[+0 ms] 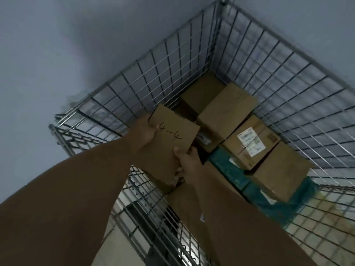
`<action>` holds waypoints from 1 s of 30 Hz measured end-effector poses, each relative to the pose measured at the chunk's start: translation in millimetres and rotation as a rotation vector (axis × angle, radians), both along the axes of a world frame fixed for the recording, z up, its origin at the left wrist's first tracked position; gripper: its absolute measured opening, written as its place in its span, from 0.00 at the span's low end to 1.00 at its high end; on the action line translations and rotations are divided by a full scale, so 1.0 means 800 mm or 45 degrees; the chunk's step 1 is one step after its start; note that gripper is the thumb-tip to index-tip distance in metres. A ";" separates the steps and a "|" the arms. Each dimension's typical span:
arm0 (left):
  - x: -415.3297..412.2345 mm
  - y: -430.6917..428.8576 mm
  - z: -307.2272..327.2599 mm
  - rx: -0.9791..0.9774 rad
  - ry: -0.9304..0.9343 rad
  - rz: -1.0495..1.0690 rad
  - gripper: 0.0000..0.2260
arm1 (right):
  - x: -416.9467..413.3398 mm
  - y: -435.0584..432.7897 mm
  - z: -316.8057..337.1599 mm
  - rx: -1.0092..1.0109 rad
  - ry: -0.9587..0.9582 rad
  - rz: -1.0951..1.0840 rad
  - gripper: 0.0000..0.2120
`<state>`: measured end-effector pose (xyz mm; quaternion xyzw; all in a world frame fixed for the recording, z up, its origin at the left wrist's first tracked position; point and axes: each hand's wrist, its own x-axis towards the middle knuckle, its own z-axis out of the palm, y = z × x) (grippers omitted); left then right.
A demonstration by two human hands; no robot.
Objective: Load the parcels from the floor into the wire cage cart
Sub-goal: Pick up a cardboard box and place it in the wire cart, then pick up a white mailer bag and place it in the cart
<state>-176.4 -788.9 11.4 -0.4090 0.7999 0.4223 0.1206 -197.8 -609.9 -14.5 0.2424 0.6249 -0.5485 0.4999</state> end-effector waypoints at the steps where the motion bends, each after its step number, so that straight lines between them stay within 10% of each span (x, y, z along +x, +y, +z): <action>1: -0.001 -0.006 -0.020 -0.019 -0.024 -0.028 0.21 | 0.004 -0.007 -0.015 -0.007 -0.015 -0.050 0.36; 19: -0.005 -0.034 -0.091 -0.394 -0.170 -0.475 0.25 | -0.004 -0.043 -0.063 0.261 -0.140 0.397 0.20; 22: -0.011 -0.024 -0.066 -0.526 -0.191 -0.759 0.23 | -0.023 -0.028 -0.040 0.424 0.237 0.778 0.10; 30: -0.085 0.035 0.133 -0.889 -0.285 -1.126 0.27 | -0.132 0.052 0.183 0.818 1.171 1.369 0.25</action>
